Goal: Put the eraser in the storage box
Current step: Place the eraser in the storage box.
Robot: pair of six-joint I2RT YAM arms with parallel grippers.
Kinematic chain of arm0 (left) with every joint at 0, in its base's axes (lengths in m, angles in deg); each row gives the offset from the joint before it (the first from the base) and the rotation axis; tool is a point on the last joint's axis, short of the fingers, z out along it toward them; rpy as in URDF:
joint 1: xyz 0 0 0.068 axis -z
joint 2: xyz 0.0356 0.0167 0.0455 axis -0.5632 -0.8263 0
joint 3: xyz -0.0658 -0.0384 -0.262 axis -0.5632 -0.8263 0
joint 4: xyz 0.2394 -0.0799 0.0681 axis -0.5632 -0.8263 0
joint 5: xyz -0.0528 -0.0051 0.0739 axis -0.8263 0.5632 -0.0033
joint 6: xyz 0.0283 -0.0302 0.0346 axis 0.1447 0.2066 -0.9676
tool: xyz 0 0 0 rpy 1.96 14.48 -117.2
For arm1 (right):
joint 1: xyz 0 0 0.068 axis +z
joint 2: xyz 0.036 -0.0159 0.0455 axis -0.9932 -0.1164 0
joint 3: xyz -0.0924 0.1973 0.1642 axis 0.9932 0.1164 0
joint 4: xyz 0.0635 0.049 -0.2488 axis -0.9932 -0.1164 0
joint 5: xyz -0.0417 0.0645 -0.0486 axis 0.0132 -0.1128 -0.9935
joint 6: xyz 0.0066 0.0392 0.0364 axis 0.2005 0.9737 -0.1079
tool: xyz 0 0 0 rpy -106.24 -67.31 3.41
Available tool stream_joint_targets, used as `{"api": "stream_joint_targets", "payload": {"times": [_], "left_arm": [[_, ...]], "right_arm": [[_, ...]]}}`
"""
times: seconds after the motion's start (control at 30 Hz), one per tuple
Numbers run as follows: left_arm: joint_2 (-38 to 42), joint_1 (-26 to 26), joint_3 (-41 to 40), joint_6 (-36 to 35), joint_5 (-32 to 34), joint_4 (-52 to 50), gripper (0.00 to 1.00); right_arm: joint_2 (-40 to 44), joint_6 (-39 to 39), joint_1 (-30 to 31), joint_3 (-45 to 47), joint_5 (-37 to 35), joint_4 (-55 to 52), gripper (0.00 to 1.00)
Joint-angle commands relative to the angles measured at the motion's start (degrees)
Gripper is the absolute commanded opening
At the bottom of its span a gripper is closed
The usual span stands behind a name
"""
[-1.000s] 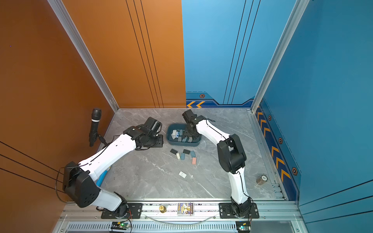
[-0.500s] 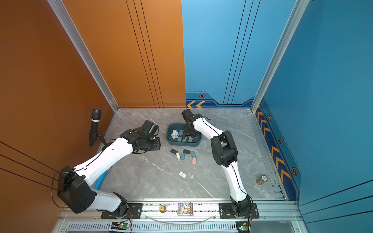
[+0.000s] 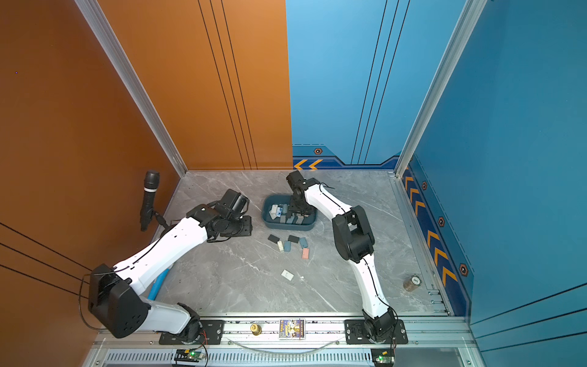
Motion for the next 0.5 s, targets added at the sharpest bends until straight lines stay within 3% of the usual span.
{"api": "stream_joint_targets", "payload": {"times": [0.0, 0.27, 0.47], "left_arm": [[1.70, 0.50, -0.43, -0.51, -1.53, -0.62, 0.53], [1.25, 6.02, -0.14, -1.85, -2.87, -0.68, 0.57], [-0.29, 11.02, -0.75, -2.09, -3.62, -0.73, 0.58]], "right_arm": [[3.71, -0.93, -0.03, -0.74, -0.20, -2.86, 0.46], [13.71, -1.16, 0.15, 3.51, -2.08, -2.53, 0.48], [22.43, -0.79, 0.23, 11.57, -3.36, -0.79, 0.49]]}}
